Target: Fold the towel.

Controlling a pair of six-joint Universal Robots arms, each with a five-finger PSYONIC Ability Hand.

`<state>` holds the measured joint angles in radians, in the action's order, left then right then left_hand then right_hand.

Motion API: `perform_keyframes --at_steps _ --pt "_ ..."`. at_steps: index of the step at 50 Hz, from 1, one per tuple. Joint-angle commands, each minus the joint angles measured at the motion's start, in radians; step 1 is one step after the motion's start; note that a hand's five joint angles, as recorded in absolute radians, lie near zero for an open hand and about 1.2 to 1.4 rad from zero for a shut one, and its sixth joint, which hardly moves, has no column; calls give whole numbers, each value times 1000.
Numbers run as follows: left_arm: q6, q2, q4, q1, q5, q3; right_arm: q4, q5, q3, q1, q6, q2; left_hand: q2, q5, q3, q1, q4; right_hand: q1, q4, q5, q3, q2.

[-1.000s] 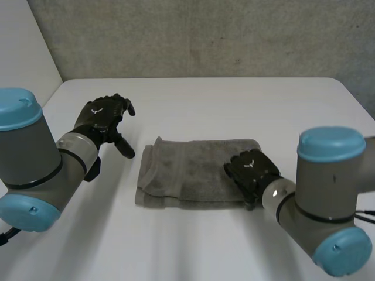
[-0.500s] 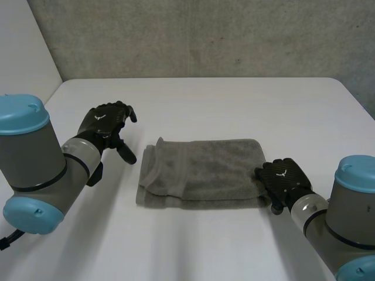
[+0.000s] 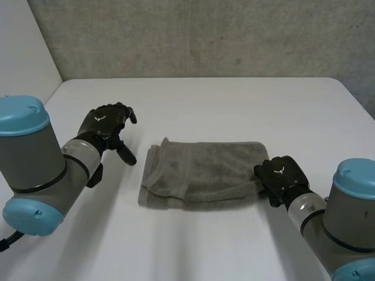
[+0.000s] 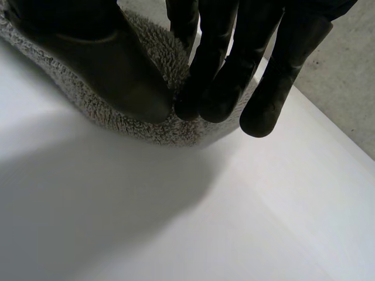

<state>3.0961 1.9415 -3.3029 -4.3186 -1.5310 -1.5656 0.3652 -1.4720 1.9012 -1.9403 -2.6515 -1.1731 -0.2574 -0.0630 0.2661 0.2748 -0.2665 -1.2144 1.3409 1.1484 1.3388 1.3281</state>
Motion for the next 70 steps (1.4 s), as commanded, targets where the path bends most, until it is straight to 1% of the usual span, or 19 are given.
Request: perform_keyframes --at_steps 1,5,7,8,13,18,23,25,26,27,29,32,35,42,51,56,66,68,70 --pt "-1 -13 3 -1 0 15 -44 -4 -95 0 25 -20 62 42 -70 -79 71 -182 55 73 58 68" --pt "-2 -33 5 0 -1 41 -135 13 -183 -28 47 -31 62 42 -70 -79 71 -182 55 73 58 68" --pt "-2 -44 5 0 -1 51 -227 35 -301 -142 38 -25 62 42 -70 -79 71 -182 55 73 58 68" --pt "-2 -52 5 0 -1 62 -227 35 -301 -143 38 -25 64 45 -73 -82 73 -182 55 73 58 68" --pt "-8 -64 5 -3 -1 93 -327 25 -534 -380 -1 91 62 42 -70 -79 71 -182 55 73 58 68" --pt "-49 -64 5 -12 -1 110 -345 1 -654 -526 -28 197 64 45 -73 -82 73 -182 55 73 58 68" --pt "-97 -59 6 -16 -1 127 -347 -36 -731 -597 -28 297 62 42 -70 -79 71 -182 55 73 58 68" --pt "-106 -53 6 -16 0 128 -347 -59 -744 -601 -28 317 62 42 -70 -79 71 -136 10 28 12 23" --pt "-106 -50 6 -15 0 128 -347 -82 -752 -602 -30 329 62 42 -70 -79 71 79 -206 -188 -204 -193" --pt "-106 -47 6 -13 0 127 -347 -82 -752 -602 -30 329 62 42 -70 -79 71 81 -208 -190 -206 -195" --pt "-106 -44 6 -12 0 125 -350 -120 -749 -595 -41 326 62 42 -70 -79 71 844 -970 -952 -968 -958" --pt "-106 -27 6 -12 0 125 -351 -152 -729 -582 -70 294 62 42 -70 -79 71 1040 -1166 -1148 -1164 -1154" --pt "-109 -7 8 -6 2 125 -353 -166 -709 -565 -99 257 62 42 -70 -79 71 1040 -1166 -1148 -1164 -1154" --pt "-113 28 9 17 5 111 -351 -133 -547 -398 -263 87 62 42 -70 -79 71 1040 -1166 -1148 -1164 -1154" --pt "-97 39 36 114 2 75 -350 25 -493 -287 -418 107 62 42 -70 -79 71 1040 -1166 -1148 -1164 -1154" --pt "-96 39 34 120 0 67 -354 45 -495 -284 -462 130 62 42 -70 -79 71 1040 -1166 -1148 -1164 -1154" --pt "-100 31 32 115 3 91 -345 21 -491 -295 -464 128 59 39 -67 -76 68 1040 -1166 -1148 -1164 -1154" --pt "-111 39 34 120 11 105 -342 1 -493 -295 -464 131 56 36 -64 -73 65 1040 -1166 -1148 -1164 -1154" --pt "-114 48 36 125 11 111 -345 -81 -496 -289 -458 141 53 33 -61 -70 62 1040 -1166 -1148 -1164 -1154"
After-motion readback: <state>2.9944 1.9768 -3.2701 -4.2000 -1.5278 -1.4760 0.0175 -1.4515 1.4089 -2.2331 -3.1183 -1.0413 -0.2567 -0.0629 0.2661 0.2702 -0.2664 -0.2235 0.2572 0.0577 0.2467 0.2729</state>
